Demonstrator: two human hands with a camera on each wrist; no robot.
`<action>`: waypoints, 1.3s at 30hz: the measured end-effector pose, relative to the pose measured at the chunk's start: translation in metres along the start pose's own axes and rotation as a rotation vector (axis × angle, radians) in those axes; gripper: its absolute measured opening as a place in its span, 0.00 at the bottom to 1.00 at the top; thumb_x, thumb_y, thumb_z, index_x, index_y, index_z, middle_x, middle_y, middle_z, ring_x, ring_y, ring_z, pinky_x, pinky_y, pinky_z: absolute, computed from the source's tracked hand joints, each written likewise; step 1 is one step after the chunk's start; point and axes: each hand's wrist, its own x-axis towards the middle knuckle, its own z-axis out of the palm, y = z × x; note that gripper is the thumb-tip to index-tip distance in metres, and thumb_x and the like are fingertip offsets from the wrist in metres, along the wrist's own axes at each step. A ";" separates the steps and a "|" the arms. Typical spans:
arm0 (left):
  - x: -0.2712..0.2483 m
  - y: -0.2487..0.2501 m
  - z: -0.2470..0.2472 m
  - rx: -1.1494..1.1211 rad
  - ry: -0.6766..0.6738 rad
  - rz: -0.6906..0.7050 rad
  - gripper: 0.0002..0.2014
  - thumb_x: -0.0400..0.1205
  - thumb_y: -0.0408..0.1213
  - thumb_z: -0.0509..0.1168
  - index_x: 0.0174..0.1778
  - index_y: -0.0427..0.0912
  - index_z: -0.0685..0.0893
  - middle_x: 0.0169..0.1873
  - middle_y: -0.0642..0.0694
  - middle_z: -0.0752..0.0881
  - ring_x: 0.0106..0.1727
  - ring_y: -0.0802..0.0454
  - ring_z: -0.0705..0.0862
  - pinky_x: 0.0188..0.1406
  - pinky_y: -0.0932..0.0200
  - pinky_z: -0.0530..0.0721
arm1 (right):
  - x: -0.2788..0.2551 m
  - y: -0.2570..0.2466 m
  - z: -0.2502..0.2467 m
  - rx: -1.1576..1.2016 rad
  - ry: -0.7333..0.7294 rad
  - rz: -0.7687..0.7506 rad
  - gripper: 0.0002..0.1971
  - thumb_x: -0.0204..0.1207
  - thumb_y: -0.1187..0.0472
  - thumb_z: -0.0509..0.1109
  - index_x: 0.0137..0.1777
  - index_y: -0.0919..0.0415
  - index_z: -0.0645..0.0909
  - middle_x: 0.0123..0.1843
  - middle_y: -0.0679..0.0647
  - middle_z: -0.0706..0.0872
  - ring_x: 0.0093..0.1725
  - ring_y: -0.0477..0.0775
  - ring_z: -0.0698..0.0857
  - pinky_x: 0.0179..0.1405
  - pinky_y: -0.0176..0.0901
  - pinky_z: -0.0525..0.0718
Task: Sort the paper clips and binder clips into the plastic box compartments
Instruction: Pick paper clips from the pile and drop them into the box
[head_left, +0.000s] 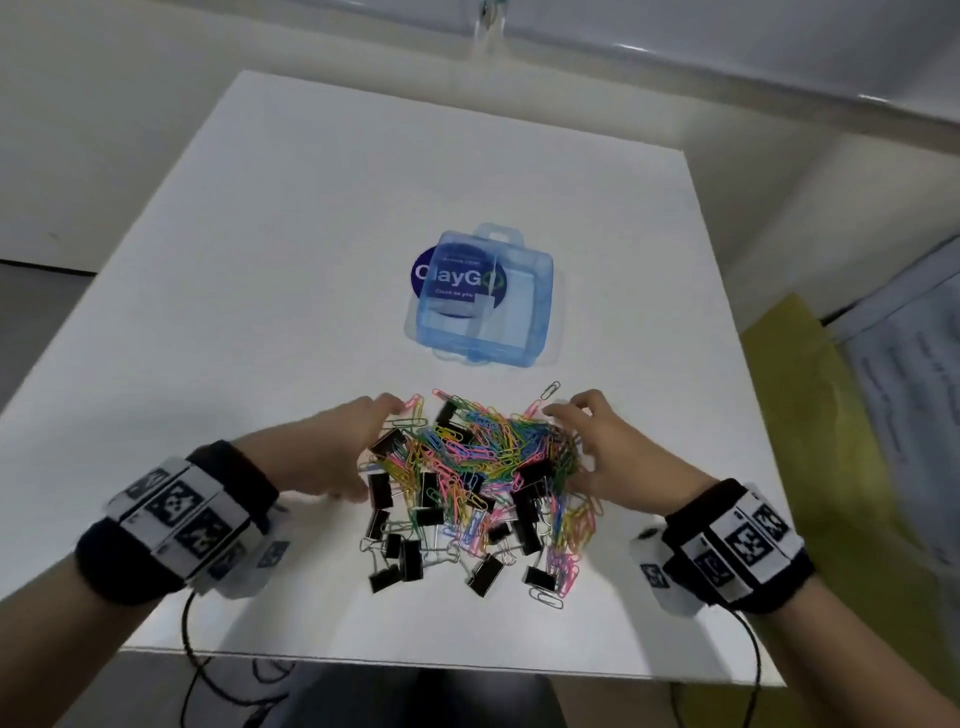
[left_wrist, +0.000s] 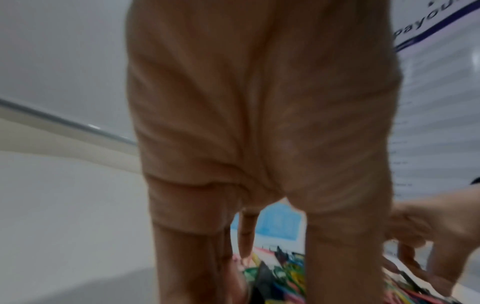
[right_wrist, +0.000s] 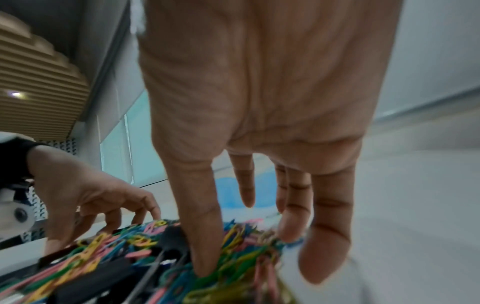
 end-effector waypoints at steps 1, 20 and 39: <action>0.002 -0.004 -0.001 -0.016 -0.010 -0.007 0.48 0.70 0.28 0.76 0.79 0.50 0.54 0.62 0.43 0.76 0.30 0.54 0.82 0.38 0.56 0.87 | -0.001 0.002 -0.002 -0.022 0.029 0.010 0.39 0.68 0.60 0.76 0.77 0.51 0.62 0.69 0.53 0.63 0.49 0.59 0.82 0.53 0.50 0.83; -0.006 -0.010 -0.021 -0.281 0.232 0.014 0.36 0.76 0.38 0.73 0.77 0.46 0.62 0.46 0.41 0.85 0.38 0.43 0.87 0.33 0.50 0.91 | 0.002 -0.029 0.005 -0.127 0.139 -0.046 0.37 0.73 0.45 0.72 0.78 0.54 0.62 0.73 0.60 0.68 0.74 0.59 0.65 0.72 0.49 0.69; 0.062 0.041 -0.070 -0.419 0.520 -0.063 0.26 0.83 0.43 0.64 0.73 0.38 0.62 0.51 0.37 0.78 0.34 0.45 0.85 0.31 0.50 0.89 | 0.029 -0.066 0.014 -0.266 -0.014 -0.126 0.36 0.69 0.47 0.76 0.76 0.52 0.68 0.69 0.59 0.72 0.69 0.59 0.71 0.68 0.57 0.75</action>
